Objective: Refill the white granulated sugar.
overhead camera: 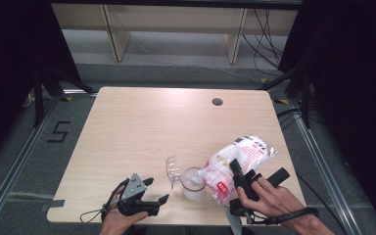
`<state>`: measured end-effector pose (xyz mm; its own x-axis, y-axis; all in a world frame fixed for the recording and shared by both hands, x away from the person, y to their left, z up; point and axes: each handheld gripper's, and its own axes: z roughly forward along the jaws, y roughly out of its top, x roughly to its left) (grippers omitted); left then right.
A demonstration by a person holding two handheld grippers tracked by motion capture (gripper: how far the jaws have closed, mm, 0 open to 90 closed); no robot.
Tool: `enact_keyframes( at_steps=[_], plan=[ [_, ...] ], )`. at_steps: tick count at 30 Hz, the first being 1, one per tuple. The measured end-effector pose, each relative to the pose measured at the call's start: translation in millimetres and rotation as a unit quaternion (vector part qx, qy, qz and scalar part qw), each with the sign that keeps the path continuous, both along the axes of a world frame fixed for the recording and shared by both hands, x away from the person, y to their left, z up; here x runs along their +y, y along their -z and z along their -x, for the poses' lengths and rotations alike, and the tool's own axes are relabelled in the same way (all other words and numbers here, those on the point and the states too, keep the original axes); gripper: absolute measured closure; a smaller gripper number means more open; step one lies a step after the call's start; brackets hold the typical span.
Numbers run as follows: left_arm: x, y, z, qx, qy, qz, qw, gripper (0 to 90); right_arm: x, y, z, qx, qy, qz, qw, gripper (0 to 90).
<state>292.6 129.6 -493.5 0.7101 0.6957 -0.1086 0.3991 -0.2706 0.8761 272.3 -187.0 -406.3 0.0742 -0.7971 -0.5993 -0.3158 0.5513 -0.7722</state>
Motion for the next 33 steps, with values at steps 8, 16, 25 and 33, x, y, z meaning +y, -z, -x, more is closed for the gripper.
enact_keyframes(
  at_steps=[8, 16, 25, 33],
  plan=[
    [0.5, 0.0, -0.3, 0.000, 0.002, -0.002, 1.0000, 22.1, 0.2, 0.1, -0.1, 0.002, -0.002, -0.002, 1.0000, 80.4],
    [-0.1, 0.2, -0.2, 0.000, 0.001, 0.002, 1.0000, 22.1, -1.4, 0.8, 0.0, 0.003, 0.003, -0.008, 1.0000, 80.5],
    [0.5, 0.1, -0.3, 0.000, 0.002, -0.002, 1.0000, 22.1, -3.6, 2.8, 0.0, 0.006, 0.005, -0.008, 0.9999, 80.5],
    [0.5, 0.1, -0.2, 0.000, 0.003, -0.003, 1.0000, 22.1, -3.4, 2.6, 0.1, 0.004, 0.001, 0.003, 1.0000, 80.5]
  ],
)
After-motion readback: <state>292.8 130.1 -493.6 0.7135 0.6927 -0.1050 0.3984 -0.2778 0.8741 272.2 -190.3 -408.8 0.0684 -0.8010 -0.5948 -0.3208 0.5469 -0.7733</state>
